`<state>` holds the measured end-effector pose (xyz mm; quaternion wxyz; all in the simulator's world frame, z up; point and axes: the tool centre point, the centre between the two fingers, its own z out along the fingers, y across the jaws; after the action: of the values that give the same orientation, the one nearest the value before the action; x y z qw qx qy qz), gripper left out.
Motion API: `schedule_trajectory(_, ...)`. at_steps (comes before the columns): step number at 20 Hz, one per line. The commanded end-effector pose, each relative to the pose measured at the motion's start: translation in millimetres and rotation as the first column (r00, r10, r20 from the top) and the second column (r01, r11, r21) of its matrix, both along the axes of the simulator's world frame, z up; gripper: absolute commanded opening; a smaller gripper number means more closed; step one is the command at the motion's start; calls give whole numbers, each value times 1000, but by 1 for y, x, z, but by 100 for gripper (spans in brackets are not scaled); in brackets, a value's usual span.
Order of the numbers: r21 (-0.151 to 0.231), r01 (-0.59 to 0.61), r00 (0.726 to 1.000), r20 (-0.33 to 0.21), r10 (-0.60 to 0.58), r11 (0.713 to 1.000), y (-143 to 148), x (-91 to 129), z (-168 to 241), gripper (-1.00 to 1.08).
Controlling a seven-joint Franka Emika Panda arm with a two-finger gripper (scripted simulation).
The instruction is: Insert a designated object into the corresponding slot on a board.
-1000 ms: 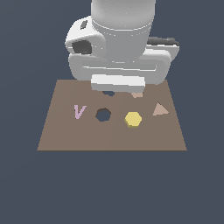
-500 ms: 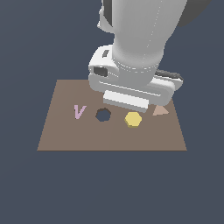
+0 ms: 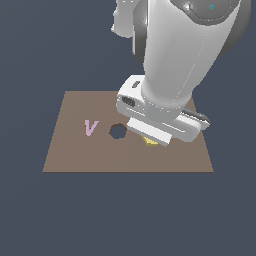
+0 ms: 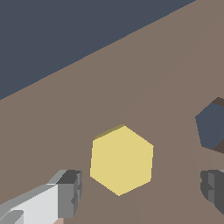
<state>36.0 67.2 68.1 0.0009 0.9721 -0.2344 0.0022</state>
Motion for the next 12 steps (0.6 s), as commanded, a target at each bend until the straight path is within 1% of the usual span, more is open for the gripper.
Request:
schedule_trajectory(1,1,36,999,-1,-36,999,4,4,-8,100)
schedule_trajectory(6,2,76,997,-3,-76,997,8,8,-17,100)
schedule_trajectory(12,3,84,996,-4,-84,996,8,10,-18,100)
